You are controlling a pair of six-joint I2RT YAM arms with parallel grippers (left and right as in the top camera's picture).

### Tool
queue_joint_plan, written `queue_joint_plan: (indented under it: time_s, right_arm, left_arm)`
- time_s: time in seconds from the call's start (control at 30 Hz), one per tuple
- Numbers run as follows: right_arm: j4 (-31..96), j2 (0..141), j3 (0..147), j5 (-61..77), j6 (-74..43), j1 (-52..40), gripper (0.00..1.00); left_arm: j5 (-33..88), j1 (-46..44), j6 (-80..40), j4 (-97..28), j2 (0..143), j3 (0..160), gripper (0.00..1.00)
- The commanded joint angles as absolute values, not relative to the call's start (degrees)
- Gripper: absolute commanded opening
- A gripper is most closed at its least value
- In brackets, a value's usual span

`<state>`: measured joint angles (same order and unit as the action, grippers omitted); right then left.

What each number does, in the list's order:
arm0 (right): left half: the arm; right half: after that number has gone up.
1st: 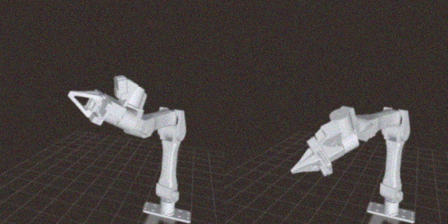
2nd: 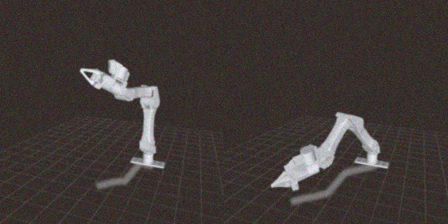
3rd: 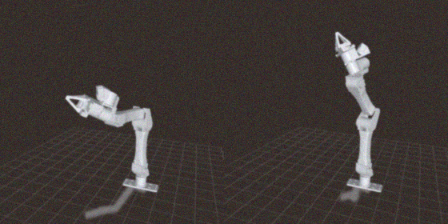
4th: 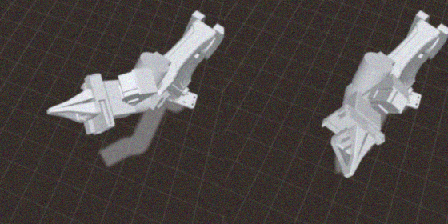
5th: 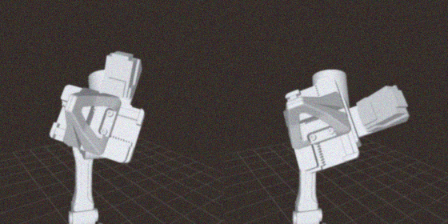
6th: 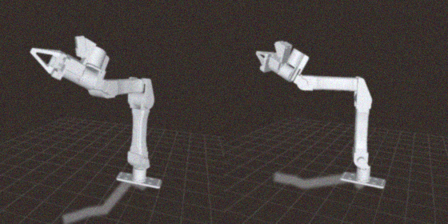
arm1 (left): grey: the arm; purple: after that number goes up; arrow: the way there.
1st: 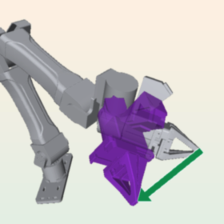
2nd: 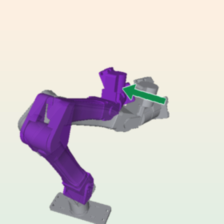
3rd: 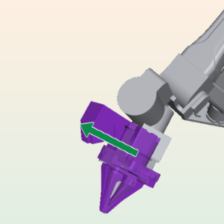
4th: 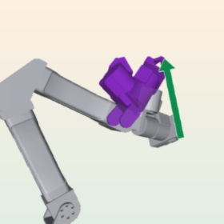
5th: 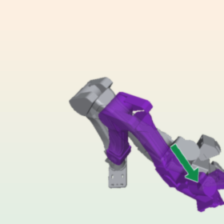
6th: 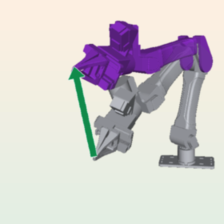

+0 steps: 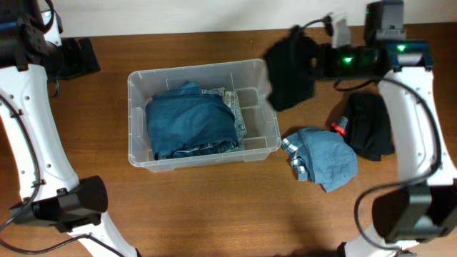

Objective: Pack container
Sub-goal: 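Grasp the black shirt with the right gripper and place it in the bin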

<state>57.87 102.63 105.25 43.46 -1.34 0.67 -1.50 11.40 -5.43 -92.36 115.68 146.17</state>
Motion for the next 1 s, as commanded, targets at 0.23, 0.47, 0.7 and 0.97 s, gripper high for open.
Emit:
queue_joint_plan:
  time_s: [0.23,0.47,0.7,0.97]
  right_arm:
    - [46.3,105.3,105.4,49.9,-10.5,-26.4,0.14]
    - [40.6,109.3,105.4,36.5,-15.8,-36.2,0.21]
    - [38.5,120.9,105.4,28.0,-17.0,-36.9,0.21]
    - [38.5,118.0,106.1,27.1,-12.0,-34.0,0.22]
  left_arm:
    - [-1.4,11.7,-5.3,-92.3,115.5,146.8,1.00]
    - [-1.4,11.7,-5.3,-92.3,115.5,146.8,1.00]
    - [-1.4,11.7,-5.3,-92.3,115.5,146.8,0.99]
    - [-1.4,11.7,-5.3,-92.3,115.5,146.8,0.99]
